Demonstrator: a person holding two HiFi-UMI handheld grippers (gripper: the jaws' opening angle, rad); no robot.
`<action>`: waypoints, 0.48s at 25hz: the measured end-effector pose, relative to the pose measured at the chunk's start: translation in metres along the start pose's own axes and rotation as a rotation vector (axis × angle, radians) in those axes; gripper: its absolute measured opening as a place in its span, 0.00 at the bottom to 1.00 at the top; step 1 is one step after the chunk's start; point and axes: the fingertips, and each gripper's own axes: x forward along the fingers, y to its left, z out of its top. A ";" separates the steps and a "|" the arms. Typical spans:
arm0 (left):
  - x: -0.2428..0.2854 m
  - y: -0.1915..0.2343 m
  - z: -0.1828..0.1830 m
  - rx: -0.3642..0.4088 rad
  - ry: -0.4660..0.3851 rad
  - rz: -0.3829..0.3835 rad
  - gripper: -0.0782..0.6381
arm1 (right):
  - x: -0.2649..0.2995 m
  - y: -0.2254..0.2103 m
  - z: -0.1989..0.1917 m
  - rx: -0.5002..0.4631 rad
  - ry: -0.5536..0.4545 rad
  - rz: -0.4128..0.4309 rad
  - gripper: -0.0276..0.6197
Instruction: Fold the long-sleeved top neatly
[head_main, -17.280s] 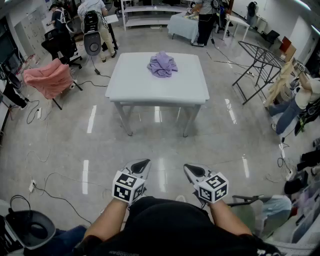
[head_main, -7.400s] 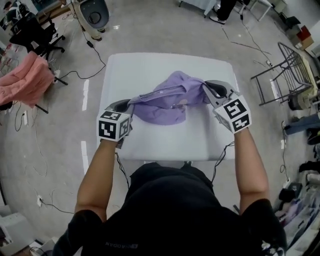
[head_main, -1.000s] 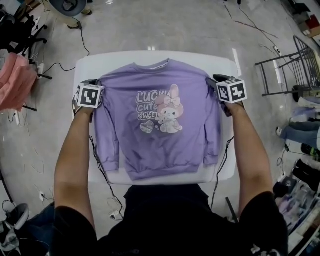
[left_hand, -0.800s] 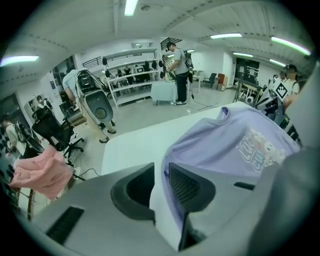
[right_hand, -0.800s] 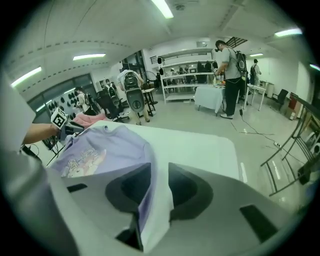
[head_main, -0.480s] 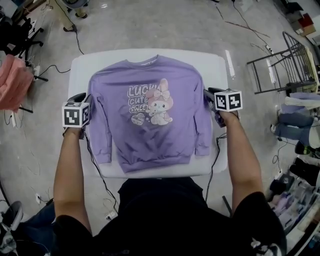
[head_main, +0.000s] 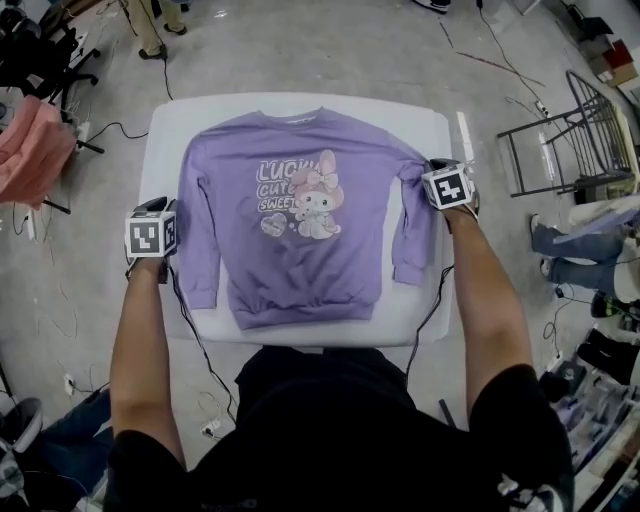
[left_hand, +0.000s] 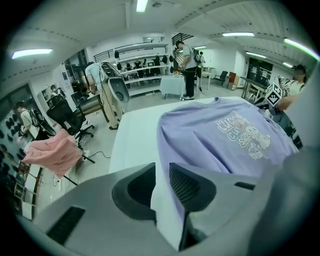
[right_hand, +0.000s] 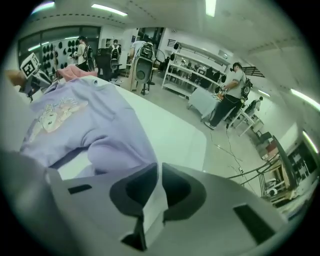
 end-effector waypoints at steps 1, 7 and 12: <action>-0.001 0.000 -0.002 -0.007 0.001 -0.001 0.23 | -0.001 -0.002 0.001 0.021 -0.005 0.009 0.13; -0.016 -0.020 -0.016 -0.021 -0.014 -0.053 0.23 | -0.051 0.013 -0.001 0.167 -0.107 0.071 0.21; -0.024 -0.045 -0.053 -0.024 0.062 -0.118 0.26 | -0.106 0.089 -0.014 0.206 -0.179 0.207 0.22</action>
